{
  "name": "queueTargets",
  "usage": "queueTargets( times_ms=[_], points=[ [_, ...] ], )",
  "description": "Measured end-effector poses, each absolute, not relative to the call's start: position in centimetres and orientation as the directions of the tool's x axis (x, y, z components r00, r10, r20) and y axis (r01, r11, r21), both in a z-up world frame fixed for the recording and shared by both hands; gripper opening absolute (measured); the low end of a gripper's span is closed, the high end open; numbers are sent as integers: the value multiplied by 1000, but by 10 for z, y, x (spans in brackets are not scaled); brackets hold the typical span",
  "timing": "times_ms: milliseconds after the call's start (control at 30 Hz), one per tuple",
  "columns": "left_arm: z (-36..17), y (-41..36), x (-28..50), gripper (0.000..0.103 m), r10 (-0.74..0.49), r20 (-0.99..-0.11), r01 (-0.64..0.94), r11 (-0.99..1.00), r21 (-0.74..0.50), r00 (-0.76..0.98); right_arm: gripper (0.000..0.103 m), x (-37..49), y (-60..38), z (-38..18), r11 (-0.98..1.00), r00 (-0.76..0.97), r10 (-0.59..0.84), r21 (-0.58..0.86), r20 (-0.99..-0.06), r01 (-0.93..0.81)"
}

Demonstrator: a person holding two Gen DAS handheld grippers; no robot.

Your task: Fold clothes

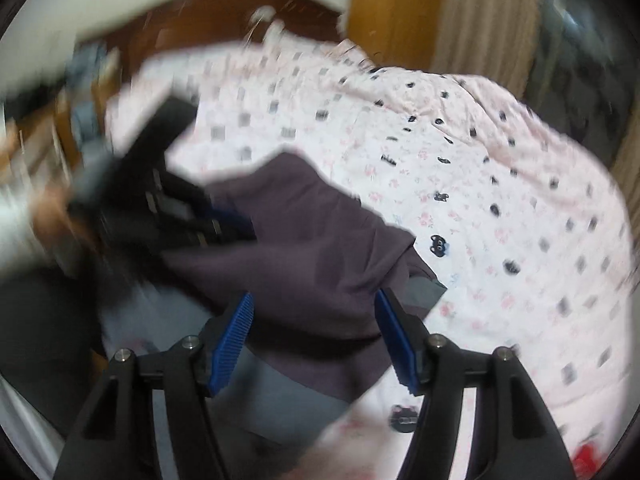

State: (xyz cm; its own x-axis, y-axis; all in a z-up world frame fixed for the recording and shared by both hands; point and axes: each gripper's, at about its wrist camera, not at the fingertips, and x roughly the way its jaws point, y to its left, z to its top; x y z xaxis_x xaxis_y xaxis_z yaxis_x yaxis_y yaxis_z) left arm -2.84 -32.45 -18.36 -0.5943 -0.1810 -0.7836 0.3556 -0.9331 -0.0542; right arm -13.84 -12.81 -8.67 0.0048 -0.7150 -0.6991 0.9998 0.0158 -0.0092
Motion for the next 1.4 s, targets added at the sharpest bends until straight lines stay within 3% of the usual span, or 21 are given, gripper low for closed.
queueTargets(
  times_ms=[67, 300, 400, 500, 633, 800, 1000, 1133, 1400],
  points=[
    [-182, -327, -26, 12, -183, -776, 370, -927, -70, -604, 65, -158, -129, -72, -26, 75, -752, 144, -655, 989],
    [-160, -326, -8, 12, -190, -686, 360, -926, -113, -702, 64, -155, -151, -62, 7, 162, -784, 252, -599, 968],
    [-163, -329, -7, 18, -179, -697, 362, -924, -123, -694, 55, -133, -161, -82, 54, 189, -724, 219, -663, 974],
    [-188, -335, -15, 20, -190, -791, 407, -910, -81, -582, 52, -119, -166, -109, 74, 179, -654, 174, -735, 982],
    [-202, -339, -22, 20, -171, -830, 418, -905, -81, -531, 52, -112, -166, -151, 57, 158, -564, 153, -811, 987],
    [-194, -338, -20, 20, -180, -809, 418, -904, -88, -560, 52, -122, -159, -165, 15, 177, -573, 206, -800, 978],
    [-155, -356, -14, 21, -226, -671, 440, -883, -166, -706, 52, -155, -142, -114, -34, 174, -715, 282, -677, 959],
    [-151, -375, -30, 28, -229, -647, 463, -860, -216, -727, 55, -177, -152, -90, -103, 100, -766, 276, -634, 956],
    [-187, -395, -71, 29, -255, -727, 512, -845, -153, -638, 53, -186, -221, -135, -157, 2, -654, 139, -757, 978]
  ],
)
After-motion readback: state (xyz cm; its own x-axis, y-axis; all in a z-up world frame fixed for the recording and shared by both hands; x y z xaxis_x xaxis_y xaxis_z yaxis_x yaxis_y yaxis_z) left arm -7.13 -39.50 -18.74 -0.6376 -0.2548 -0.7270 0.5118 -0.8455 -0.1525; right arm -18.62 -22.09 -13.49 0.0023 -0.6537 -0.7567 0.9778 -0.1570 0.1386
